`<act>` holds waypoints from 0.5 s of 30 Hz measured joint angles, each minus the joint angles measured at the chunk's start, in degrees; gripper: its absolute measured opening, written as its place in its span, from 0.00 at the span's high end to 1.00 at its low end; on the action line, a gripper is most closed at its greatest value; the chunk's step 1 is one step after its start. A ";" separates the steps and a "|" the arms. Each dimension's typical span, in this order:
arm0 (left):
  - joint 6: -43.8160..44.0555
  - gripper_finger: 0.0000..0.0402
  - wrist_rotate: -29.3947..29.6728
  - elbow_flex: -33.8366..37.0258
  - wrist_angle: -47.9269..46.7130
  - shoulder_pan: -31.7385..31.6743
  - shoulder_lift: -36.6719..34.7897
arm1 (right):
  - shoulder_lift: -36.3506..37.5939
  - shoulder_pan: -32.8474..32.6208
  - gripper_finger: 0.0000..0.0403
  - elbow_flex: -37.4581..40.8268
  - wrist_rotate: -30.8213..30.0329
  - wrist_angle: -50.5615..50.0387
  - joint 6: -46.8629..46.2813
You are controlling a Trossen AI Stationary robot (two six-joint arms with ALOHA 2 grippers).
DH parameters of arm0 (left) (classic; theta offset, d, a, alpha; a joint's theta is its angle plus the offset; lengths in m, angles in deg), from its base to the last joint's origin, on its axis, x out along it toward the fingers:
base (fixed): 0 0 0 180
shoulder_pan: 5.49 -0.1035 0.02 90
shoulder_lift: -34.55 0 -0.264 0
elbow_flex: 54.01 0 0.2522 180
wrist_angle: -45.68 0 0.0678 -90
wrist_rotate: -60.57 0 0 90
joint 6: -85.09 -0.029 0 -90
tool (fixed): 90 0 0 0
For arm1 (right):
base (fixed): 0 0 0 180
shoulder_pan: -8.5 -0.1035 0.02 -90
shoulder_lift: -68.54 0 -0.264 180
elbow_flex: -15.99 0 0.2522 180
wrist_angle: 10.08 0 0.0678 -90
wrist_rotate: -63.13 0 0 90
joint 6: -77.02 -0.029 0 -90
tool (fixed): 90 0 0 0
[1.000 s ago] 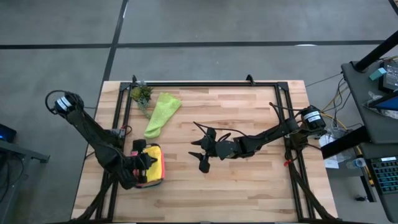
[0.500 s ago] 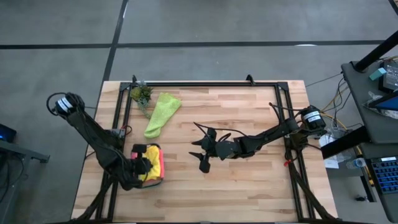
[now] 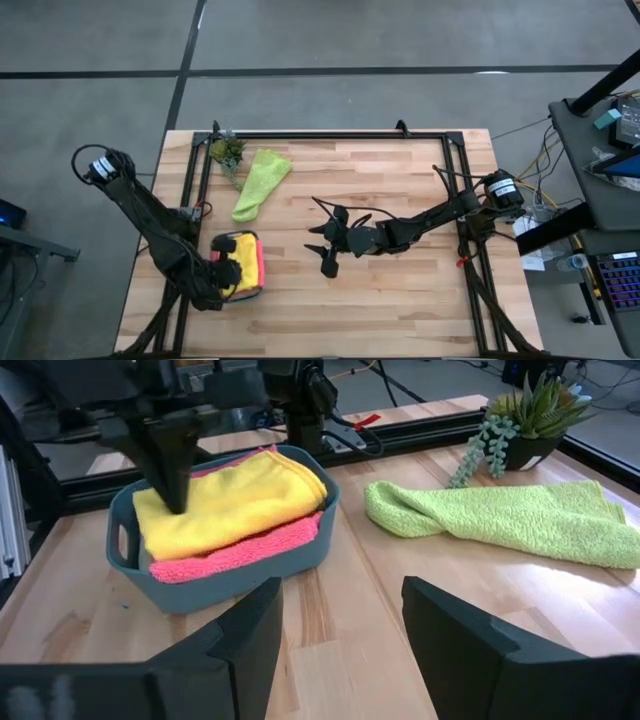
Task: Fold microfiber towels
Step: Put the yellow microfiber cloth into the blue bin
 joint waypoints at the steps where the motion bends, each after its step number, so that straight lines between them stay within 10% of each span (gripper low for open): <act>1: -0.05 1.00 -0.66 0.01 0.81 0.02 0.17 | 0.00 0.00 0.51 0.00 0.00 0.00 0.00; 15: -2.66 1.00 -4.22 -0.09 2.05 -0.03 4.93 | 0.00 0.00 0.51 0.00 0.00 0.04 0.15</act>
